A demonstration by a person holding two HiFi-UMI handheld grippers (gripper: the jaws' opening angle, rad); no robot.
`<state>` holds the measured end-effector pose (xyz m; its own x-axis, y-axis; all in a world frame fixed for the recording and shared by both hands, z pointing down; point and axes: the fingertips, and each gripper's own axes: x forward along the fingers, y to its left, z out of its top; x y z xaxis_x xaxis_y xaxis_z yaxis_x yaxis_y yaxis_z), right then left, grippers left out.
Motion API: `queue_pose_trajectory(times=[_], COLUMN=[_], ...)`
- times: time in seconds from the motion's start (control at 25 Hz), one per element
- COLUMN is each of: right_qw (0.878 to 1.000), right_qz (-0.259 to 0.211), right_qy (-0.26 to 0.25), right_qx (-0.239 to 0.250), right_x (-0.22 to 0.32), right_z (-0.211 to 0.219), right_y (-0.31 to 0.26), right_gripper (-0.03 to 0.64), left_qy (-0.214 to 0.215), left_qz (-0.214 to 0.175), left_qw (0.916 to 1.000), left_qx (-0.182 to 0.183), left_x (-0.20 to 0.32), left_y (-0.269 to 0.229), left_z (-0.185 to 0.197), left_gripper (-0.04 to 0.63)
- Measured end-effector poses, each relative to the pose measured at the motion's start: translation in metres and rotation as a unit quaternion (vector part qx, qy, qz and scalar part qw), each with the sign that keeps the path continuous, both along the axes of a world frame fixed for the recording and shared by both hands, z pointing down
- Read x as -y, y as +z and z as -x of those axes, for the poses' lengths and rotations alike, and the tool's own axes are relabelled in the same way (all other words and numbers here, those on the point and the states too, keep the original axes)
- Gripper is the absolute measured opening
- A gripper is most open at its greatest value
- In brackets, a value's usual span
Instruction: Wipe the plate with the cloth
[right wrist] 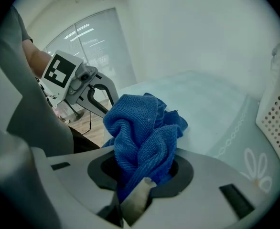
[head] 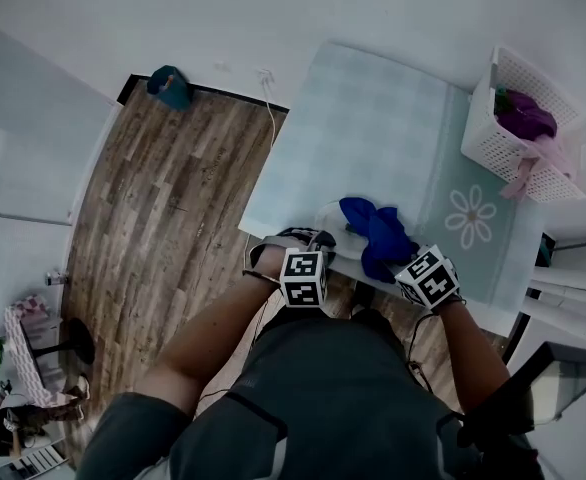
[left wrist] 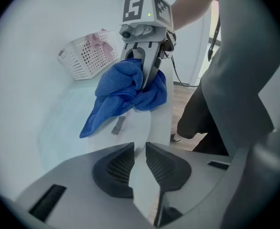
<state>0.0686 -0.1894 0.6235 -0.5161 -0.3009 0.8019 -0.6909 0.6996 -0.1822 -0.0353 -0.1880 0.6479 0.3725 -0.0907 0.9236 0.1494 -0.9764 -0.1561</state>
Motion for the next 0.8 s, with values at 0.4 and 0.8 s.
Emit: queue_pose_trajectory(times=[0.4, 0.8], right_qw=[0.998, 0.998], right_qz=[-0.032, -0.032], right_qy=[-0.011, -0.06], right_qx=[0.045, -0.006], right_x=[0.028, 0.035], right_z=[0.072, 0.143], right_y=[-0.045, -0.003], right_gripper=[0.137, 0.137], left_qy=[-0.041, -0.132], left_qz=[0.003, 0.019], left_qw=[0.9991, 0.9901], left_qx=[-0.013, -0.045], left_x=[0.015, 0.02], left_y=[-0.007, -0.014], left_z=[0.034, 0.084], left_gripper=[0.075, 0.075])
